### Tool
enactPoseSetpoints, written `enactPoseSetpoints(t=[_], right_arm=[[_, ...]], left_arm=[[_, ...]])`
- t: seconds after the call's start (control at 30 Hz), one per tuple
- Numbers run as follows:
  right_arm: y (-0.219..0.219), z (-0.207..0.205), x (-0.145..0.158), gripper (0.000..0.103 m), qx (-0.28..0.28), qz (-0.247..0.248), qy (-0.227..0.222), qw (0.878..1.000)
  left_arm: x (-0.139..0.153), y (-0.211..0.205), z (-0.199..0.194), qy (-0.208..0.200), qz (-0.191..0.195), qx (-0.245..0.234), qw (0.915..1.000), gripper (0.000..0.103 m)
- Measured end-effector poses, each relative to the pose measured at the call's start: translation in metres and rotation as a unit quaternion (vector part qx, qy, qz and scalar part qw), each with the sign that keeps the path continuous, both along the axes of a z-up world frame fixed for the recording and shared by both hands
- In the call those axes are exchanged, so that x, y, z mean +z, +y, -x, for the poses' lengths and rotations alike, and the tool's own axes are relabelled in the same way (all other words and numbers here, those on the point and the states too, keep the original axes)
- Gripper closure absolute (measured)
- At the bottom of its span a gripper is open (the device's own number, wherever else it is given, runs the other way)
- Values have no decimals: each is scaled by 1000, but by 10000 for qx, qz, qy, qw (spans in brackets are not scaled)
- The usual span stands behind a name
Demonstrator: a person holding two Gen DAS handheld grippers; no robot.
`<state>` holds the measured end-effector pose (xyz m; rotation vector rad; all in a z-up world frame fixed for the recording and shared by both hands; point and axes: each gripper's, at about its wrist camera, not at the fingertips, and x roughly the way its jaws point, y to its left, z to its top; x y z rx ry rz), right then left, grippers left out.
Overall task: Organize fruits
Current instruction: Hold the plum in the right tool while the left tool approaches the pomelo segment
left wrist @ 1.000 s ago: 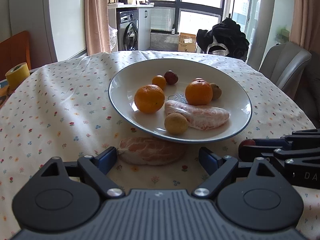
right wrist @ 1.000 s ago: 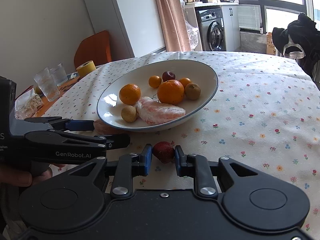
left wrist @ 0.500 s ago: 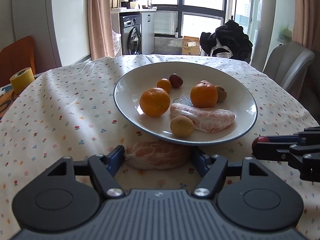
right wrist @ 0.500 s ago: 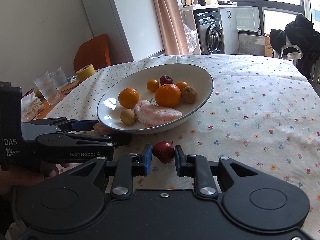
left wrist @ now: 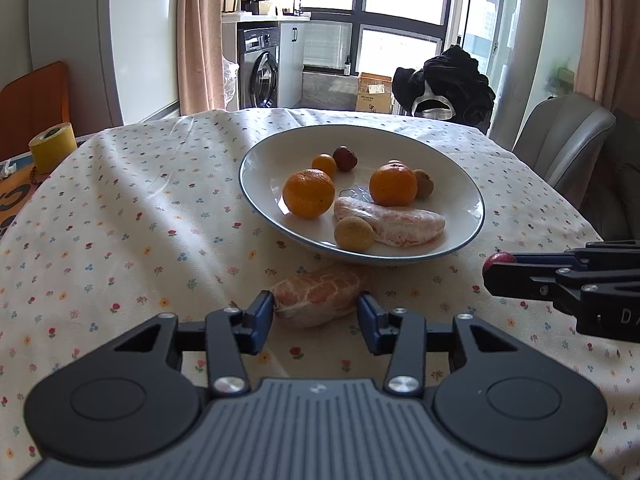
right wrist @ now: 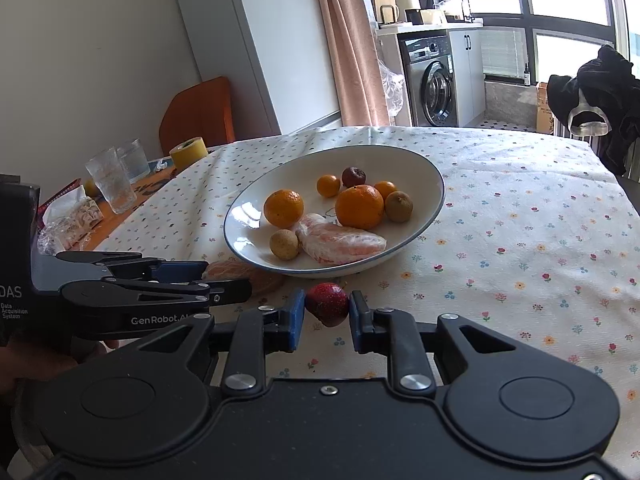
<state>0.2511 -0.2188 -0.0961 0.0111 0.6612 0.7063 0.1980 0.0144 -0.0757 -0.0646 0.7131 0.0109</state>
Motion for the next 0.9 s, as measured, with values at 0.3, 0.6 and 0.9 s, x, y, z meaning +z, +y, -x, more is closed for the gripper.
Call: enactPoseSetpoints(t=[0.3,0.6,0.9], right_arm=[[2,7,1,81,40,-23,-21,10000],[-4,2,-1,81,-54,-18,10,10000],[-10,-7,-9,81,-141,-22,92,9999]], left_arm=[[-1,-4,8,204,-37,-198,9996,56],[-9,-11,-9,134,-264,-274,9992,40],[-11,-10,-24,15,-386,-395,9985,35]])
